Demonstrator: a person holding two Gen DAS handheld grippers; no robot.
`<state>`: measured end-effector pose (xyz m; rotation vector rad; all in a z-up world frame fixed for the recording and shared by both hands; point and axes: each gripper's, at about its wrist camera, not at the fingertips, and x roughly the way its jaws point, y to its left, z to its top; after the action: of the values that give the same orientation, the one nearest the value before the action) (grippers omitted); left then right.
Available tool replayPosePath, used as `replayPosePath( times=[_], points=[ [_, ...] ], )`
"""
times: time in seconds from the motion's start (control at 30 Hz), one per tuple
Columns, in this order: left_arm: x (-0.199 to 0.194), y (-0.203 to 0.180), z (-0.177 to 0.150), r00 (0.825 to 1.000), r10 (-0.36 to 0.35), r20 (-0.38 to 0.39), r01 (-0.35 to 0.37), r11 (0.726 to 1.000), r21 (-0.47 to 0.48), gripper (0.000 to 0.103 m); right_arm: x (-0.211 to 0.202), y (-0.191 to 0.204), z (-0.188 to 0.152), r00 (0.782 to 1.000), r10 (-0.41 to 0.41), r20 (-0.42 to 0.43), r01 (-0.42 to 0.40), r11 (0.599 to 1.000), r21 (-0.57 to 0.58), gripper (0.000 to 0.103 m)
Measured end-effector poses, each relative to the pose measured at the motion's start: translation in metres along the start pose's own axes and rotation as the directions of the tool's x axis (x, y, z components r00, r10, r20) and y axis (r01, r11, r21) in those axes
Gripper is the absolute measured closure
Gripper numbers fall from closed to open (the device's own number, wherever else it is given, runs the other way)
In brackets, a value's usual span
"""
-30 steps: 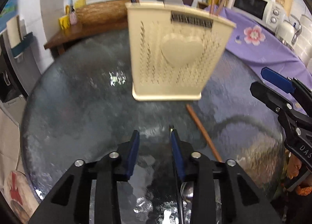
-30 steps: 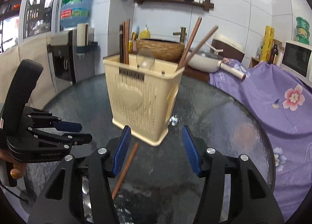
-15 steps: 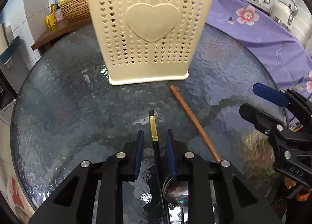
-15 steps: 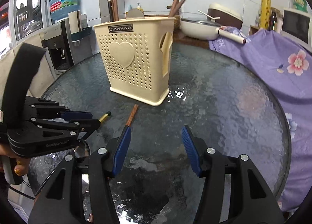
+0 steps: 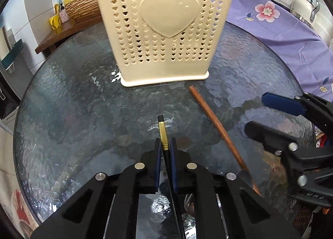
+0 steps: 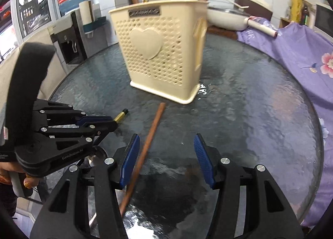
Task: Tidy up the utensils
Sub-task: 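Move both tools down to the remaining chopsticks on the table, then grasp a wooden chopstick with the right tool while the left tool grasps a black gold-tipped chopstick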
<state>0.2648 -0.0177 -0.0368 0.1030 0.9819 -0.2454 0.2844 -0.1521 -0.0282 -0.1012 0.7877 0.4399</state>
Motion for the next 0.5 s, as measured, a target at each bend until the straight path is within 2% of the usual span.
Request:
replayPosePath(
  times=[0.23,0.33,0.5],
  points=[
    [-0.001,0.016,-0.001,1.0,0.008,0.002,-0.008,1.0,-0.025,0.094,0.03,0.011,0.011,0.994,0.009,-0.107,-0.009,1.0,-0.001,0.05],
    [-0.001,0.021,-0.002,1.0,0.015,0.006,-0.015,0.999,-0.033,0.094,0.037,0.014,0.015,0.992,-0.01,-0.122,0.01,1.0,-0.006,0.052],
    [0.0,0.028,-0.003,1.0,0.018,0.008,-0.017,0.999,-0.042,0.094,0.044,0.022,0.017,0.99,-0.023,-0.142,0.019,0.999,-0.032,0.061]
  ],
)
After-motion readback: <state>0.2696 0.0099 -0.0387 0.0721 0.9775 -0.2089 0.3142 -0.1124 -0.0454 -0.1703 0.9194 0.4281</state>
